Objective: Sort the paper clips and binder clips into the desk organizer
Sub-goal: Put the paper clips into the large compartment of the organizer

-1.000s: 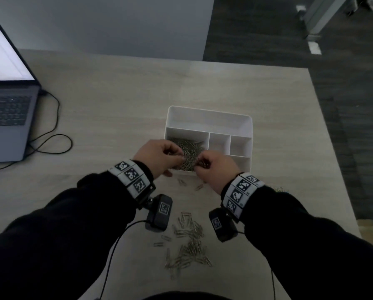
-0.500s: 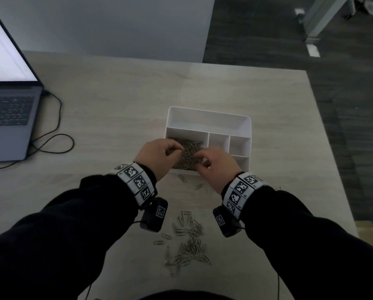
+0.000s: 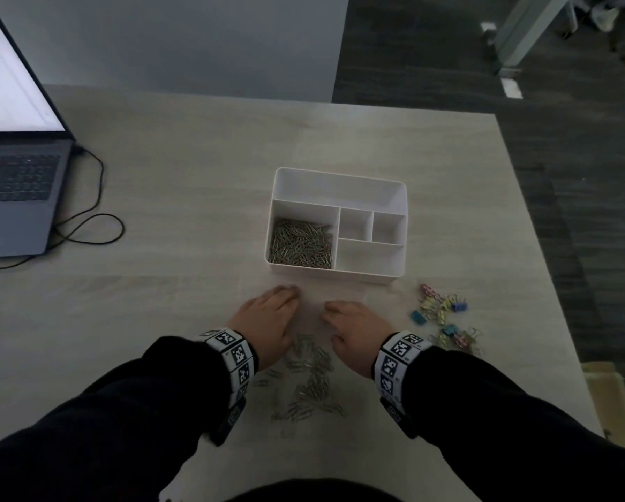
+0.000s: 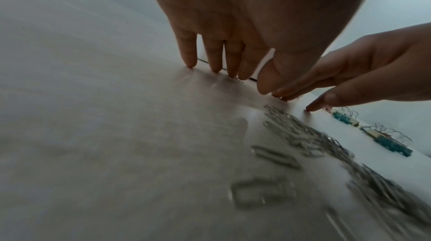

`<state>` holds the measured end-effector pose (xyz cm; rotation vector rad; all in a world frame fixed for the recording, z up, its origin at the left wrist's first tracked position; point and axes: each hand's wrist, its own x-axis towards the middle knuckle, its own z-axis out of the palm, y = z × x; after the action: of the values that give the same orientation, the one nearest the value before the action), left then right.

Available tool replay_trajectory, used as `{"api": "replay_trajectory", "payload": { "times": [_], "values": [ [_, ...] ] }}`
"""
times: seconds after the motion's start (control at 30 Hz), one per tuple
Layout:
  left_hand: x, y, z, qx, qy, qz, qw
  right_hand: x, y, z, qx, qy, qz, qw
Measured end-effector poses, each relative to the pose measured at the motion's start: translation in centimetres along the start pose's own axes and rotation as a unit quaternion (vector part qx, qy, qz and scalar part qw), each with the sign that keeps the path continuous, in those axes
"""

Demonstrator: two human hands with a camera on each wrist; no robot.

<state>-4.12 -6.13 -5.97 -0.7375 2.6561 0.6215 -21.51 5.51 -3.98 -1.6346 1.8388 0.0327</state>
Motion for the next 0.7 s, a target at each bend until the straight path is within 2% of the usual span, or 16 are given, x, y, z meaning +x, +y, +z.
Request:
{"api": "replay_trajectory", "payload": {
  "times": [0.13, 0.33, 0.47, 0.53, 0.6, 0.7],
  "values": [
    [-2.5, 0.2, 1.3, -0.002, 0.008, -0.011, 1.0, -2.2, 0.0, 1.9, -0.016, -0.013, -0.015, 1.0],
    [-5.8, 1.6, 3.9, -0.067, 0.048, 0.0, 0.997, -4.1, -1.4, 4.4, -0.028, -0.053, -0.048, 0.997],
    [-7.6, 1.8, 4.9, -0.108, 0.076, 0.028, 0.991, -5.0, -1.9, 4.9, 0.038, -0.007, -0.065, 0.997],
    [-8.5, 1.6, 5.0, -0.106, 0.099, -0.005, 0.989, -5.4, -1.4, 4.6, 0.043, 0.027, -0.043, 0.998],
    [-9.6, 1.3, 5.0, -0.088, 0.106, -0.077, 0.987, -5.8, -0.9, 4.5, 0.03, 0.03, 0.0, 0.999],
    [-11.0, 1.0, 5.2, -0.065, 0.036, -0.161, 0.984, -6.2, -0.8, 4.8, 0.035, -0.018, 0.061, 0.997]
  ]
}}
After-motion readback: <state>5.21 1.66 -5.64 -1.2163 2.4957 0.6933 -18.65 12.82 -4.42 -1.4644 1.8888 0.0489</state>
